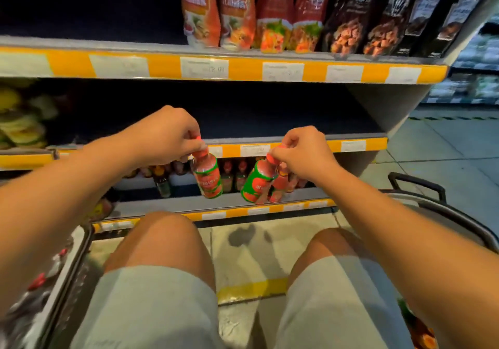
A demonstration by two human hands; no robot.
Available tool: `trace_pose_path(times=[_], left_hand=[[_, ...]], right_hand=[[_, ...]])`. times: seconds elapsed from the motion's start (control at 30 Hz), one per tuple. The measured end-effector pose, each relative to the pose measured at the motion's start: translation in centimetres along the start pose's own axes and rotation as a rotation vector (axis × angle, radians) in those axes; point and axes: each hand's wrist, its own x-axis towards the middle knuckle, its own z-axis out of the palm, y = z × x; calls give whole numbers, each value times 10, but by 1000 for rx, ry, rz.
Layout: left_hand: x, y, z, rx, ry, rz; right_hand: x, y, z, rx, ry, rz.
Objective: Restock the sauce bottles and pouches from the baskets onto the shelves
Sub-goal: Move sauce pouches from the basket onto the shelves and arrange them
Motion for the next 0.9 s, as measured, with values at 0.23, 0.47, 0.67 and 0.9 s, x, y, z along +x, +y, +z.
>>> trace_pose_path(times=[0.23, 0.47, 0.67, 0.9], left_hand=[[-22, -43, 72, 59, 37, -128], [-9, -71, 159, -30, 75, -187], [25, -80, 218, -125, 44, -212], [75, -86, 252, -116, 14, -182]], right_hand=[[28, 12, 81, 56, -65, 181], [64, 51, 134, 8, -99, 315], [93, 82, 163, -8, -117, 335], [115, 108, 191, -33, -128, 293]])
